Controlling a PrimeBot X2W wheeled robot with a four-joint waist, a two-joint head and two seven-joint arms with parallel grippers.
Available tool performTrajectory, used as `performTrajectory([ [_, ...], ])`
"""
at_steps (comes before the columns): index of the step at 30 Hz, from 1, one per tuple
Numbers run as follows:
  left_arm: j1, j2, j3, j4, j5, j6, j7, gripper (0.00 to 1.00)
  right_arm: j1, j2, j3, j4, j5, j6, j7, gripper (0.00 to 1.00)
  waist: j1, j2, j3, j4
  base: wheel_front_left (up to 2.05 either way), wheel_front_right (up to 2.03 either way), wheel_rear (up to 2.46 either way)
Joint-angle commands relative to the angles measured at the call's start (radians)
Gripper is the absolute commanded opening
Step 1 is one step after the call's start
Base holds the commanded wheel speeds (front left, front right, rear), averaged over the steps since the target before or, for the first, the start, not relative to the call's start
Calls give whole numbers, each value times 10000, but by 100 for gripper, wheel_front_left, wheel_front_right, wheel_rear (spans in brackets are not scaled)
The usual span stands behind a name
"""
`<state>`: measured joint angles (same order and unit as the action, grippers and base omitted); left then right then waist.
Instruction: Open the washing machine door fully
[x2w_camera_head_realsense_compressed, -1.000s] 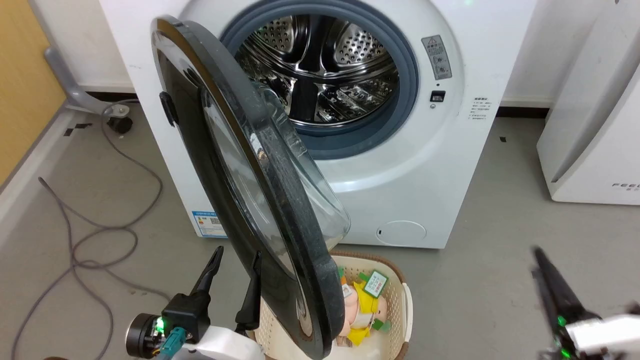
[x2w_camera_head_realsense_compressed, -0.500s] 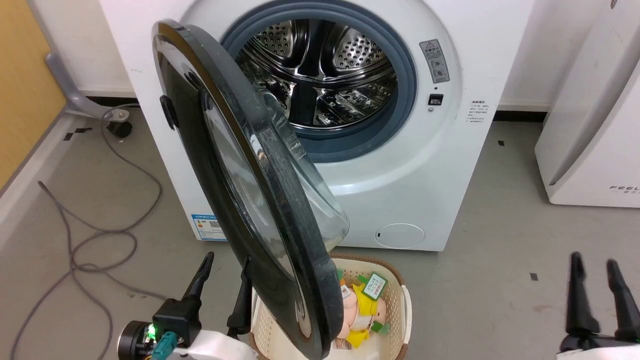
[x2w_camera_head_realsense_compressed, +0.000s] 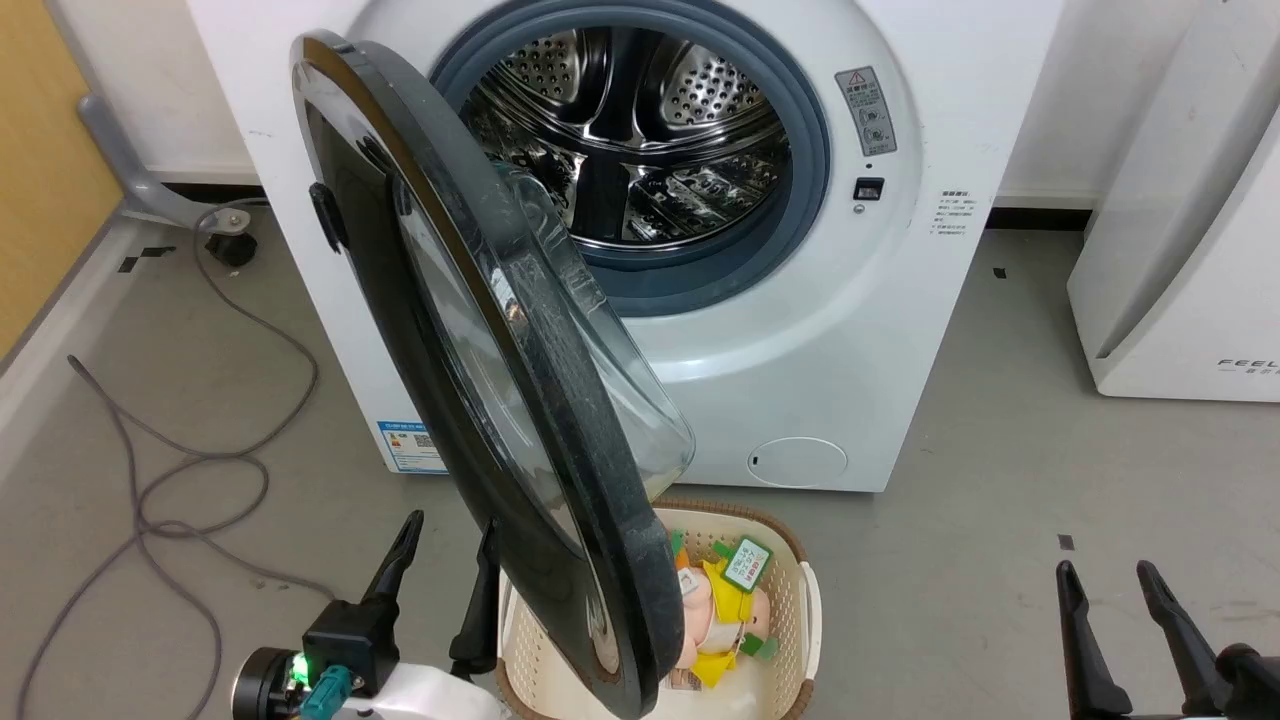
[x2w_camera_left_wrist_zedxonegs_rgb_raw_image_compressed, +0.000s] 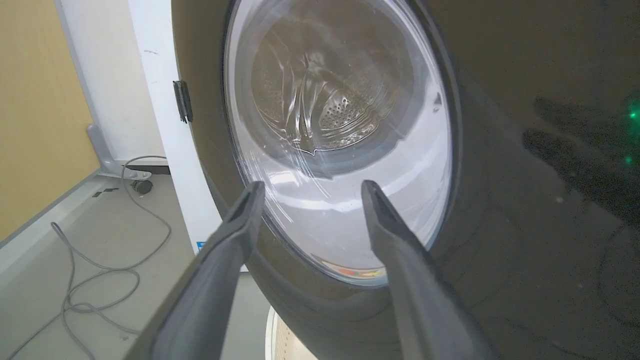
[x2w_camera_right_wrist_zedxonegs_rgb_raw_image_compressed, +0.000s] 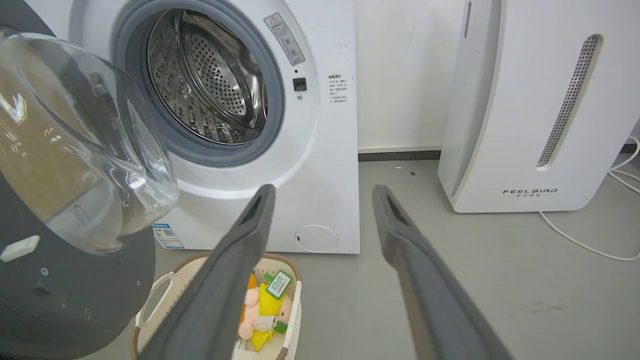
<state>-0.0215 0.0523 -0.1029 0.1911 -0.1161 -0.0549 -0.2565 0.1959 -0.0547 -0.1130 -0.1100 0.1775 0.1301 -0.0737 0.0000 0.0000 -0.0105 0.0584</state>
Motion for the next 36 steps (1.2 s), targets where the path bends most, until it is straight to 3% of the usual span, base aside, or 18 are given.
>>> performTrajectory([
  [1, 83, 57, 25, 52, 51, -6, -53, 85, 62, 43, 28, 16, 86, 6, -96, 100, 0, 0, 6, 2, 0, 0, 0],
  [2, 79, 61, 21, 73, 47, -18, -53, 38, 48, 43, 44, 16, 56, 6, -95, 100, 0, 0, 12, 6, 0, 0, 0],
  [3, 71, 63, 17, 86, 41, -30, -53, 11, 31, 43, 52, 5, 21, 6, -96, 100, 0, 0, 18, 11, 0, 0, 0],
  [4, 66, 66, 12, 102, 32, -47, -53, 0, 18, 44, 55, -4, 10, 6, -90, 100, 0, 0, 19, 16, 0, 0, 0],
  [18, -67, 68, 26, -387, -46, -59, -53, 0, -1, 44, -33, -174, 18, 6, 26, 100, 0, 0, 27, 26, 0, 0, 0],
  [29, -445, 30, 198, -3866, -167, 223, -53, 0, 34, 45, -11, -153, 101, 6, 38, 100, 0, 0, 12, 105, 0, 0, 0],
  [36, -856, -4, -530, -6322, -451, 214, -53, 0, 43, 45, -44, -160, 104, 6, 8, 100, 0, 0, 84, 155, 0, 0, 0],
])
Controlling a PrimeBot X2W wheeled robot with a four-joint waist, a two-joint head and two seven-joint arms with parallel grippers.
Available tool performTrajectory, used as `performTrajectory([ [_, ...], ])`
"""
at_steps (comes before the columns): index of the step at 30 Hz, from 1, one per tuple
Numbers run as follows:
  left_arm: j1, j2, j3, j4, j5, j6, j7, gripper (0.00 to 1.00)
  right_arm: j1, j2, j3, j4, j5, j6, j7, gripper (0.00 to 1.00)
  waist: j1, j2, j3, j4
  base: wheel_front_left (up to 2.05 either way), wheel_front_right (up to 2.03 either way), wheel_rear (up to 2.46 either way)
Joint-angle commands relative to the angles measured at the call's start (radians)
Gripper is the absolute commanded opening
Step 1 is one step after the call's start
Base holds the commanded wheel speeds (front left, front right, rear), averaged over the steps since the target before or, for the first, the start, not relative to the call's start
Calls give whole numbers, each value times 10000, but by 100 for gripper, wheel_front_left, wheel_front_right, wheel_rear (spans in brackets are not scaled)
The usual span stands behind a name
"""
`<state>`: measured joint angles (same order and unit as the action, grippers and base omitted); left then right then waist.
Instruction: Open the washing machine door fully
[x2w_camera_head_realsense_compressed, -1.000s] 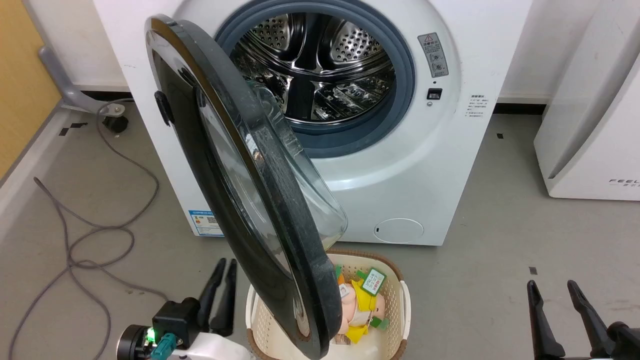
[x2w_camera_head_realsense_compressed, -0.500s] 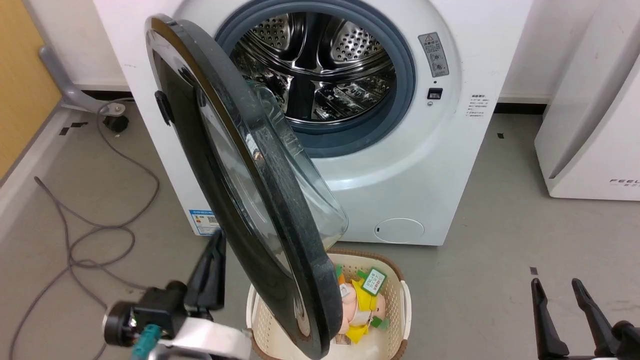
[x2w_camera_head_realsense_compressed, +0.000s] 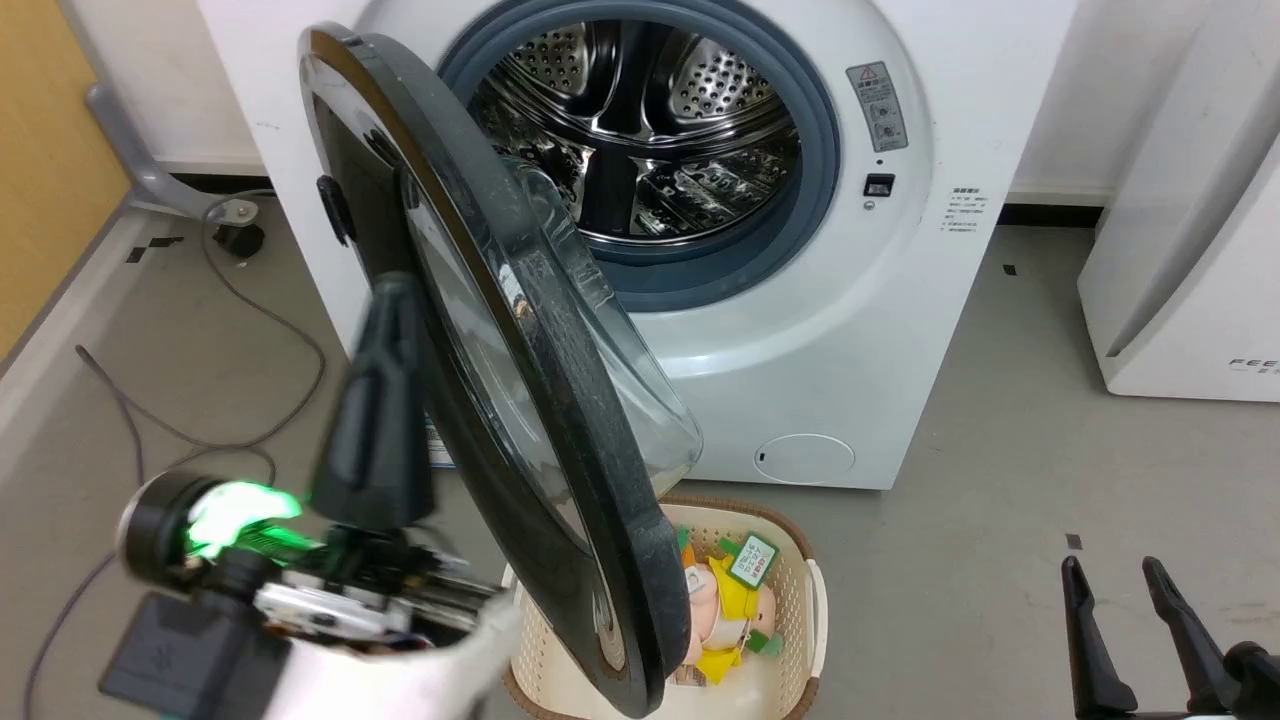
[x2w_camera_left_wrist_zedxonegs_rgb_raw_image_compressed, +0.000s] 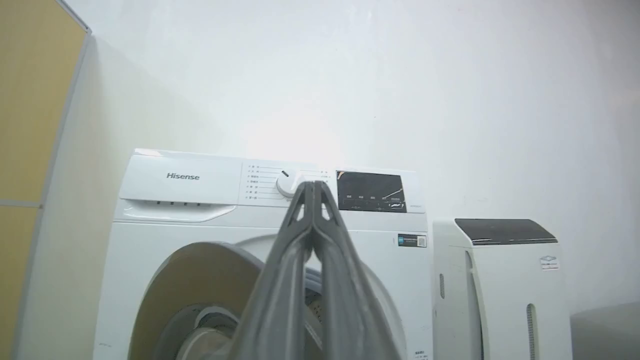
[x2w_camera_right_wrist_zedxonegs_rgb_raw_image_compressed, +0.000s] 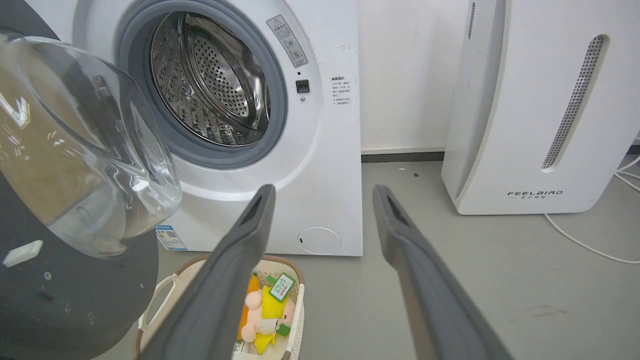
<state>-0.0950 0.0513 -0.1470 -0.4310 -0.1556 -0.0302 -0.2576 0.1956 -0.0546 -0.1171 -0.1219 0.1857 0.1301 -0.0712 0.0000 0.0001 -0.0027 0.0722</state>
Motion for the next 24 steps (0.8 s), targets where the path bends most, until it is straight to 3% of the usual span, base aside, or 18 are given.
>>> performTrajectory([
  [1, -183, 2, -336, -311, -141, -81, -42, 0, 57, 43, -5, -25, 31, 6, -19, 100, 0, -1, 9, 27, 0, 0, 0],
  [8, -151, -7, -2937, -532, -814, -456, 190, 0, 18, 43, 53, 66, 66, 6, -42, 100, 0, -1, 15, 10, 0, 0, 0],
  [15, 408, 37, -5564, 235, -1820, -781, 1582, 0, 6, 43, 21, 153, 15, 6, -47, 100, 0, -1, 111, 75, 0, 0, 0],
  [19, 824, 236, -6042, 1140, -2397, -721, 2804, 0, -56, 43, 18, 178, -8, 6, -49, 100, 0, -1, 171, 125, 0, 0, 0],
  [24, 768, 430, -5768, 2280, -2019, -14, 3469, 0, -114, 43, 34, 252, 2, 6, -59, 100, 0, -1, 245, 152, 0, 0, 0],
])
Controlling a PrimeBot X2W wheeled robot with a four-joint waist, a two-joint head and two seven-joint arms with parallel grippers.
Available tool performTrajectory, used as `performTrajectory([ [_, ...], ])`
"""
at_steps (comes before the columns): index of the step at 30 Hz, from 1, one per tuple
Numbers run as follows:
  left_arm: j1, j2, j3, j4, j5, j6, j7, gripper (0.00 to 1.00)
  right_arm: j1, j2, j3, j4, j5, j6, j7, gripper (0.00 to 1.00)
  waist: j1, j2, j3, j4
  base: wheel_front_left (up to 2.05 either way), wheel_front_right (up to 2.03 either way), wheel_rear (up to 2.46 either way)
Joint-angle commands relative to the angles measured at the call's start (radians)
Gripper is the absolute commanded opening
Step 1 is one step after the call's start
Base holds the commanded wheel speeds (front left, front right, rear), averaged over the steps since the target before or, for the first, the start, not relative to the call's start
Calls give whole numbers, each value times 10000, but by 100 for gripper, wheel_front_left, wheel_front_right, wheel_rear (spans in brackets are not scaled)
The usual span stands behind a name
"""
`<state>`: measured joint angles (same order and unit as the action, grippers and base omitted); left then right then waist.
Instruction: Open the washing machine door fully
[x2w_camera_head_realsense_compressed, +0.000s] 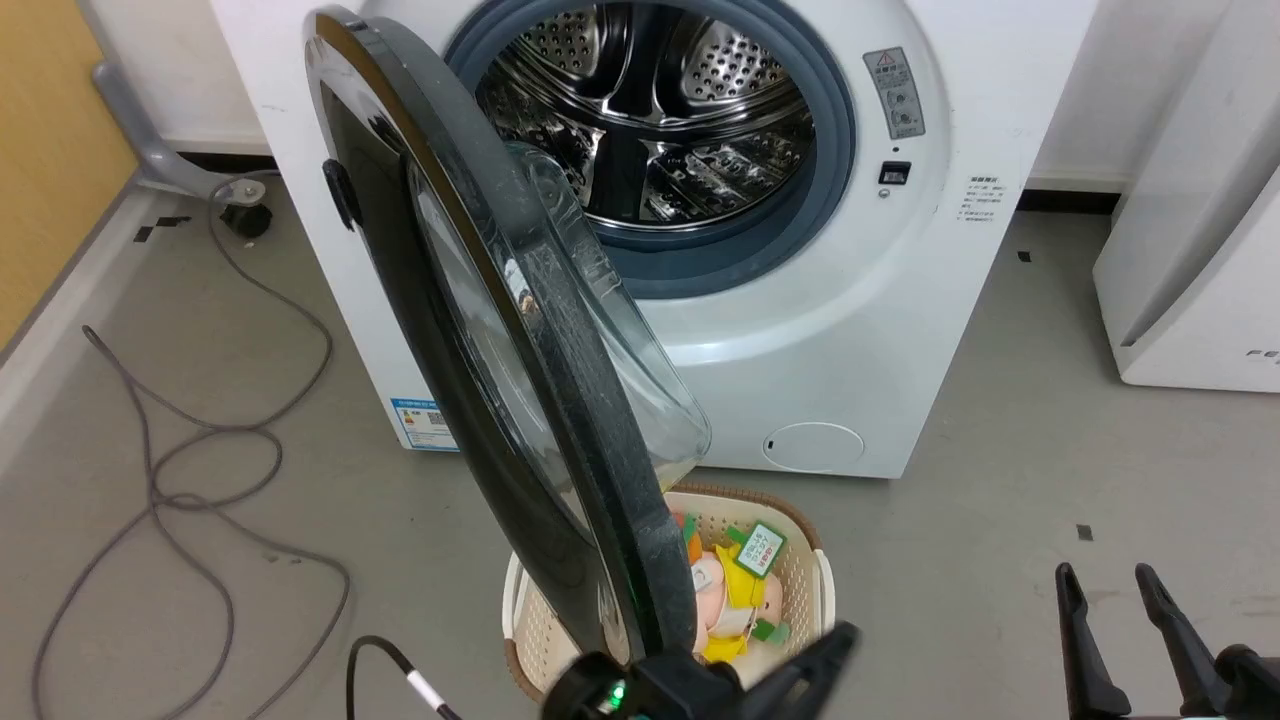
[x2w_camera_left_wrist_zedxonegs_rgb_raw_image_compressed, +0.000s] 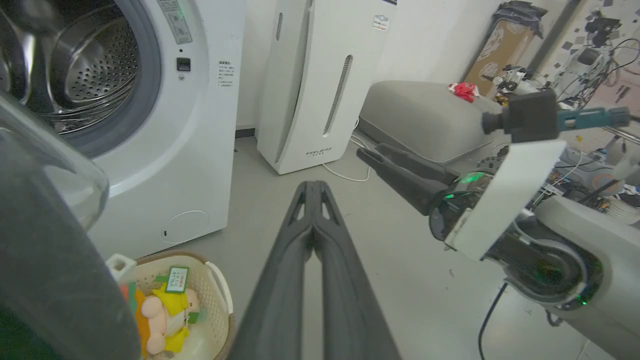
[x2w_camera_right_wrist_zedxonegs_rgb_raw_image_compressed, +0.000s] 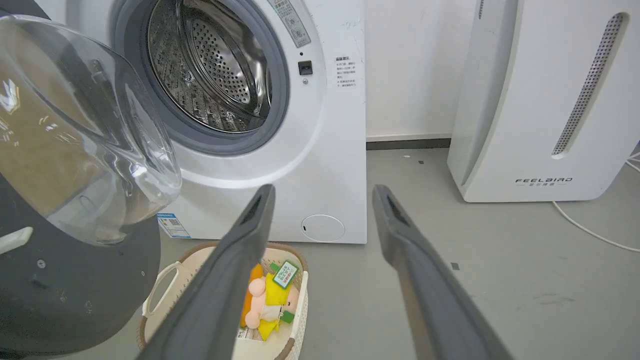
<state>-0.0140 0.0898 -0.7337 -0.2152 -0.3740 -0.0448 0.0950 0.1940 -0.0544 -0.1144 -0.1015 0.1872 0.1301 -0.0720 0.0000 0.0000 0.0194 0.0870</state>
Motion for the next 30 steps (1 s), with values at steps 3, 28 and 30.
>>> performTrajectory([
  [3, -316, 27, 407, 740, 554, 534, -360, 0, -135, 41, 16, 104, 14, 6, -88, 100, 0, 0, 94, 11, 0, 0, 0],
  [28, -589, -252, 1067, 2181, 293, 2115, -1120, 0, -125, 41, 54, 510, 156, 6, -107, 100, 0, 0, -94, 466, 0, 0, 0],
  [30, -402, -192, 1092, 1979, 286, 2250, -1066, 0, -115, 41, 48, 504, 149, 6, -122, 100, 0, 0, -121, 630, 0, 0, 0],
])
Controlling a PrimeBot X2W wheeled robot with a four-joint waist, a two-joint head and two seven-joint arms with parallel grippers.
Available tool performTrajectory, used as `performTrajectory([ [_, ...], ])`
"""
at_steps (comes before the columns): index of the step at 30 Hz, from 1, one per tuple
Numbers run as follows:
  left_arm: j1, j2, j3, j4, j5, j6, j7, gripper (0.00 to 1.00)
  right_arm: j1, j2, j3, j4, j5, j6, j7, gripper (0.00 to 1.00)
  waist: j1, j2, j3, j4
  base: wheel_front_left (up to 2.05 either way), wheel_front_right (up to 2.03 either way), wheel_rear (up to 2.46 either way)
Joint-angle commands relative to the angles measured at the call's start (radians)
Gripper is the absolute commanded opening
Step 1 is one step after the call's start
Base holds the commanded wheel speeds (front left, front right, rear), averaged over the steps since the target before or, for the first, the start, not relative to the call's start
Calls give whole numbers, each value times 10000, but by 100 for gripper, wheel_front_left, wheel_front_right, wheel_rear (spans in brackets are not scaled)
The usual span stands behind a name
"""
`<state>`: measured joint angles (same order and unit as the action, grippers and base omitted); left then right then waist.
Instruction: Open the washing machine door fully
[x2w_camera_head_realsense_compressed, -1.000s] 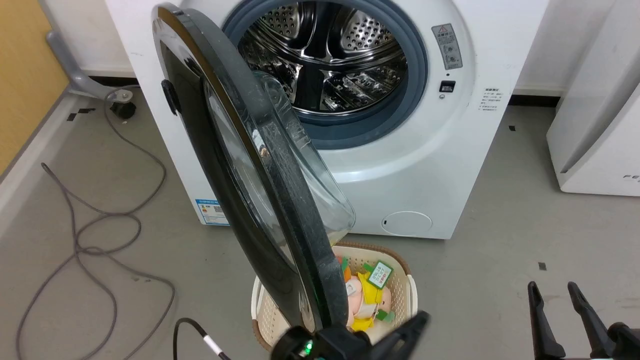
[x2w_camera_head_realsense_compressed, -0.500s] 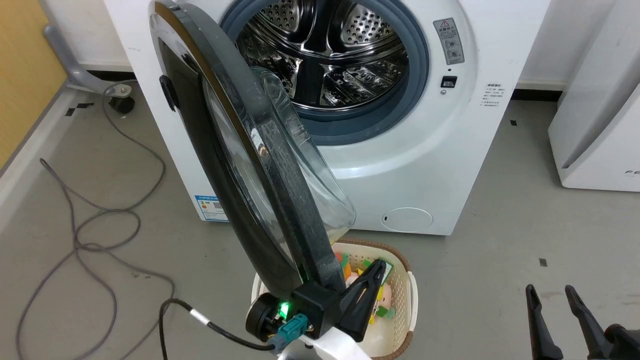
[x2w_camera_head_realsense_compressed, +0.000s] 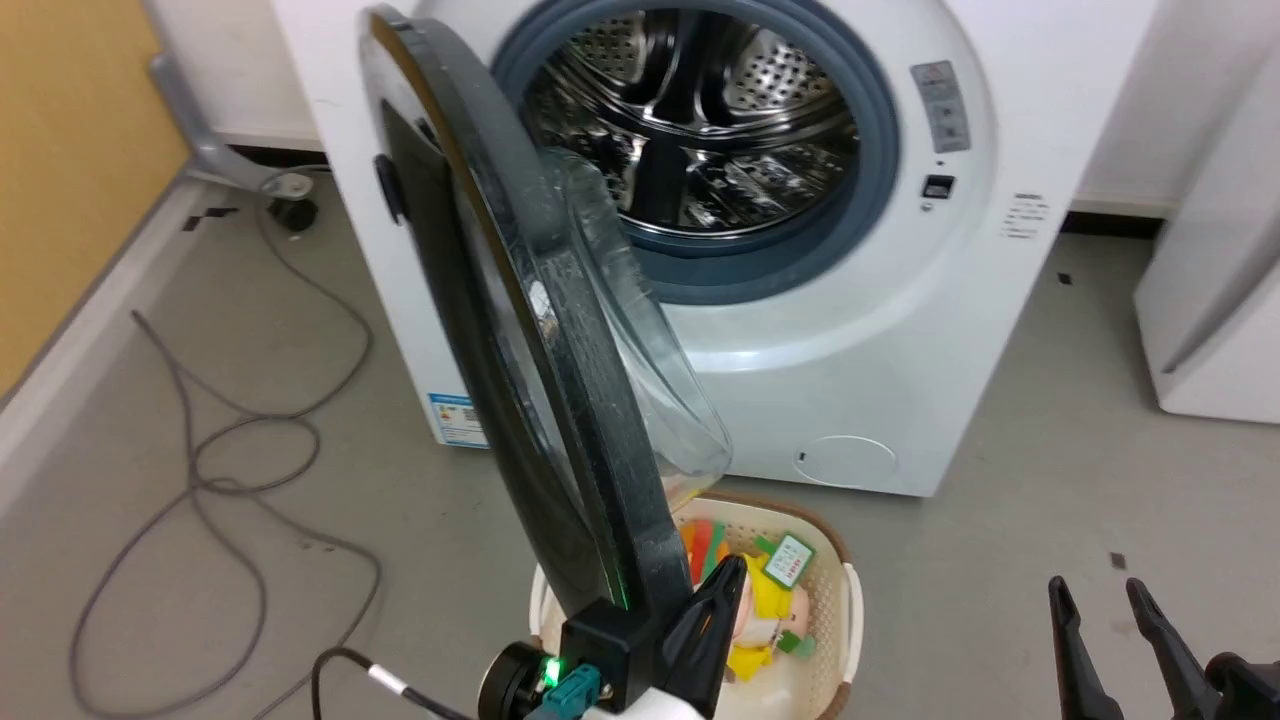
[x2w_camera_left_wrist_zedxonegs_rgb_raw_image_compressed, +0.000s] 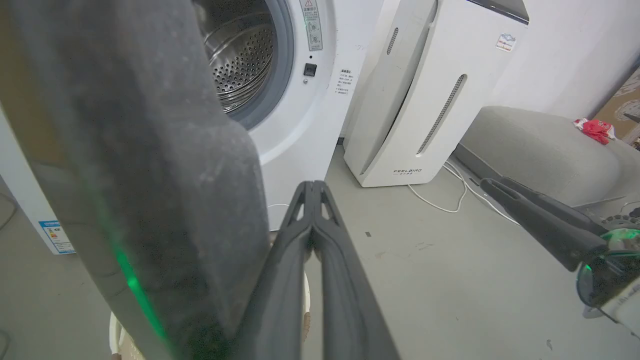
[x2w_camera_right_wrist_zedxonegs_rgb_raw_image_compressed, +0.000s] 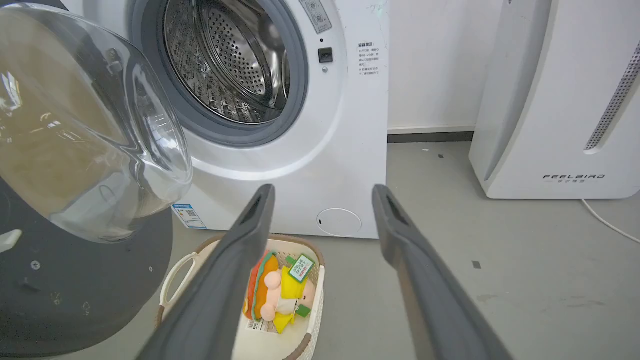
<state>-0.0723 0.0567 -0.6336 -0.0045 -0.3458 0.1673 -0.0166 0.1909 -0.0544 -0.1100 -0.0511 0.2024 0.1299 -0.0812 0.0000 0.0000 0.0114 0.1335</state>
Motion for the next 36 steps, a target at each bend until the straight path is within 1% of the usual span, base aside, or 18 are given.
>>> performTrajectory([
  [1, 278, 175, 105, -227, -1, 197, 87, 0, -69, 41, -8, -3, 2, 8, -37, 100, 0, 0, -53, 256, 0, 0, 0],
  [3, 378, 212, 135, -325, -17, 270, 121, 0, -62, 41, -4, -9, -7, 8, -41, 100, 0, 0, -58, 329, 0, 0, 0],
  [7, 762, 368, 294, -701, -94, 558, 250, 0, -46, 41, -43, 19, 36, 8, -80, 100, 0, 0, -96, 757, 0, 0, 0],
  [17, 1159, 652, 516, -1305, -132, 923, 382, 0, -85, 41, -192, 27, -35, 8, -161, 100, 0, 0, -23, 2258, 0, 0, 0],
  [22, 1287, 870, 1009, -1440, -156, 1262, 225, 0, -158, 41, -248, -81, -100, 8, -105, 100, 0, 0, 99, 2802, 0, 0, 0],
  [26, 1256, 1128, 1688, -1385, -337, 1472, 33, 0, -172, 41, -223, -151, -111, 8, -40, 100, 0, 0, 200, 2973, 0, 0, 0],
  [31, 868, 1450, 2690, -902, -931, 1330, -283, 0, -256, 41, -96, -178, -122, 8, 44, 100, 0, 0, 358, 2866, 0, 0, 0],
  [36, 320, 1882, 3963, 171, -1493, 1219, -946, 0, -373, 41, -6, -228, -164, 8, 46, 100, 0, 0, 497, 2457, 0, 0, 0],
])
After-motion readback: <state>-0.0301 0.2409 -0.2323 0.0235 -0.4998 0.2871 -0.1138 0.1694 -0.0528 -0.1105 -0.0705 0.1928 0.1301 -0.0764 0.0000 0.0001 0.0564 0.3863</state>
